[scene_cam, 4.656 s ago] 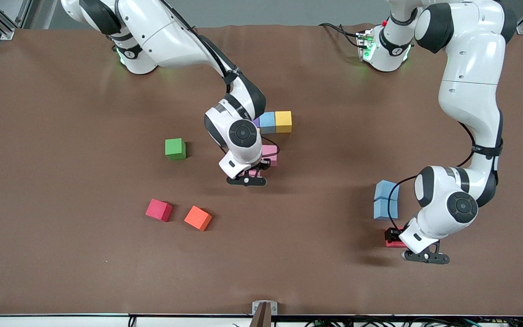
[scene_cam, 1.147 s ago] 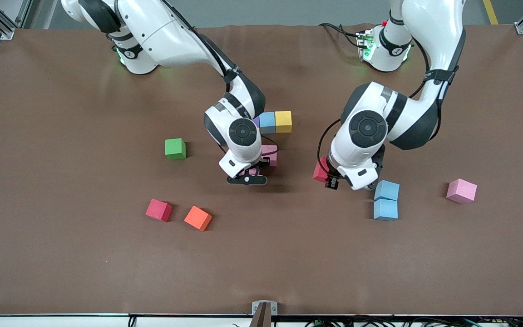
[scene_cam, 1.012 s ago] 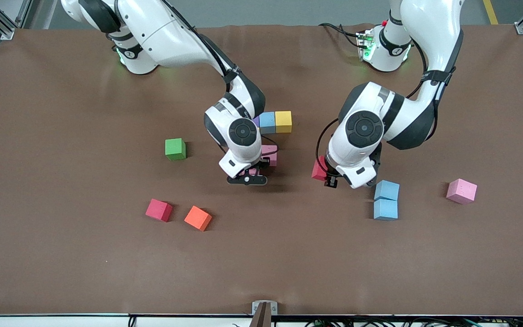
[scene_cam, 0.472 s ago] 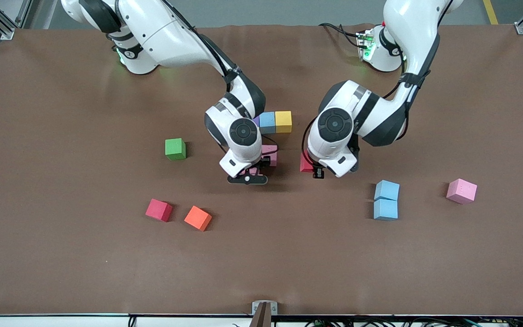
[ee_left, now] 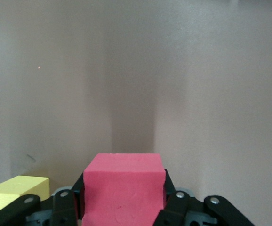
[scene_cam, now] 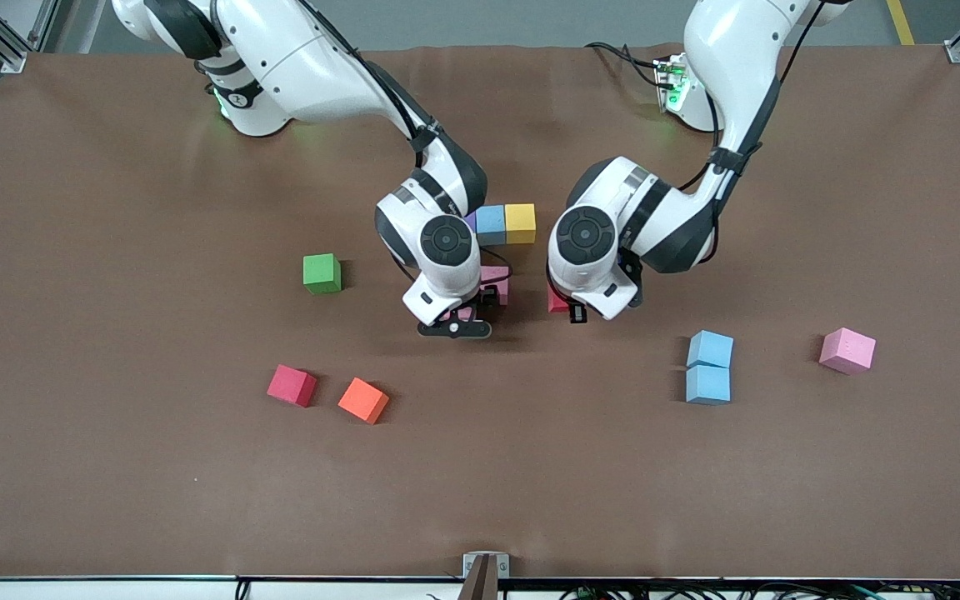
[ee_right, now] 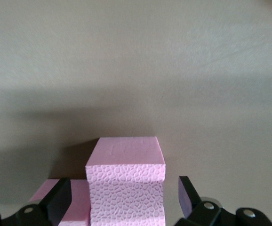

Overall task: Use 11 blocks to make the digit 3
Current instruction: 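Lower the red cube onto the shape while the right gripper releases pink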

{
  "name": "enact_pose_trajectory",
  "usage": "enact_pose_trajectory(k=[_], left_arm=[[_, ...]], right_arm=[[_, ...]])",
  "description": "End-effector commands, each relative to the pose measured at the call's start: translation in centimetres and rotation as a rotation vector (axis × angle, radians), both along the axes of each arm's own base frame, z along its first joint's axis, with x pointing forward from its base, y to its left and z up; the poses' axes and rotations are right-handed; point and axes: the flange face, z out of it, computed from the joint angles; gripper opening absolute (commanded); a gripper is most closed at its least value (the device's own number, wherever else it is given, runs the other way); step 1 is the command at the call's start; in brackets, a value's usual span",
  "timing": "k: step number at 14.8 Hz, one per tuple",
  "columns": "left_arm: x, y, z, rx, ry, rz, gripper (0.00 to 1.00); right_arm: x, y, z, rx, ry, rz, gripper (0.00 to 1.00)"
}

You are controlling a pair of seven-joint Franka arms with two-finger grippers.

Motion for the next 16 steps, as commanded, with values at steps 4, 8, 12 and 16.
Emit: enact_pose_trajectory(k=[4,8,12,16], left_arm=[[-1.6,-2.8,-2.3,0.025,-0.041,0.049,0.09],[-2.5,-4.7,-4.8,0.044,-0.051,0.077,0.09],[-4.4,-6.5,-6.3,0.092,-0.079,0.061,0.11],[-5.2,-7.6,-7.1,0.096,-0.074,0.046,0.11]], right_arm=[[3.3,-5.5,7.2,0.022,-0.008,0.015,1.00],[6.6,-11.7,11.8,0.029,-0.021,-0.068,1.00],[10.3,-18.4,13.1,0.031,-0.046,-0.164,1.00],[11.8,-21.7,12.6,0.021,-0.051,-0.206,1.00]])
